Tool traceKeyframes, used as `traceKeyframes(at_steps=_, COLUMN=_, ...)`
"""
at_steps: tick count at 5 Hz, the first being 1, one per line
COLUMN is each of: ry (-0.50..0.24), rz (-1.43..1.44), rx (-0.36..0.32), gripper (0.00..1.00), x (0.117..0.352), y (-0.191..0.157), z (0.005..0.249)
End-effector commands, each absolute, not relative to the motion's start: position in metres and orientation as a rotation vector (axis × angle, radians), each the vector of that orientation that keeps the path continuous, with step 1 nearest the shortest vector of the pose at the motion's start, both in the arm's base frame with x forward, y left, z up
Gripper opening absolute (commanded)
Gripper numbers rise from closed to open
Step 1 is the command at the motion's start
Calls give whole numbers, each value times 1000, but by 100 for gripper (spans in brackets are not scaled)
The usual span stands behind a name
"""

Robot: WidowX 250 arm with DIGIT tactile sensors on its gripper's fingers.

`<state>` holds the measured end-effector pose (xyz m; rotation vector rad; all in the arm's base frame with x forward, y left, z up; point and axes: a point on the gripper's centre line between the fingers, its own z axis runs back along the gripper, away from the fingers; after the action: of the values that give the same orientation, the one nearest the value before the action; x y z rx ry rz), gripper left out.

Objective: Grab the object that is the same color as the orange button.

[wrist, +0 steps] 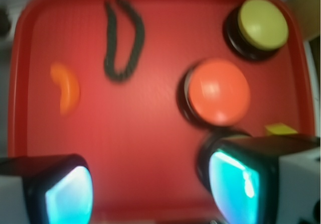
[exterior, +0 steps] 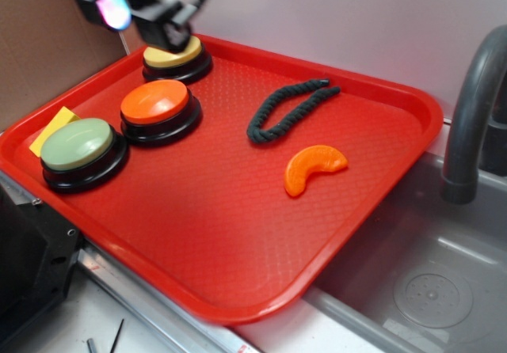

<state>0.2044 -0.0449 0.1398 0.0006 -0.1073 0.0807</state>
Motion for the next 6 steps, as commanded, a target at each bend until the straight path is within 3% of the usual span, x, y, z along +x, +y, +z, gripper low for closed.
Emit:
traceKeyframes(at_steps=1, ry=-149, rz=82, rx=-10, gripper=100, x=210, y=-46, z=148)
traceKeyframes(at_steps=2, ry=-149, rz=82, rx=-10, gripper=100, x=210, y=-46, z=148)
traceKeyframes(at_steps=3, ry=-98, rz=141, rx=-56, gripper=100, x=227, y=-66, z=113)
traceKeyframes(at_steps=4, ry=-111, rz=133, rx=-33, gripper=100, x=229, y=-89, z=95)
traceKeyframes(at_steps=5, ry=-65, rz=73, rx=5, gripper=100, x=234, y=-102, z=74)
traceKeyframes(at_steps=6, ry=-83, rz=15, rx=-27, gripper=100, x=246, y=-107, z=50)
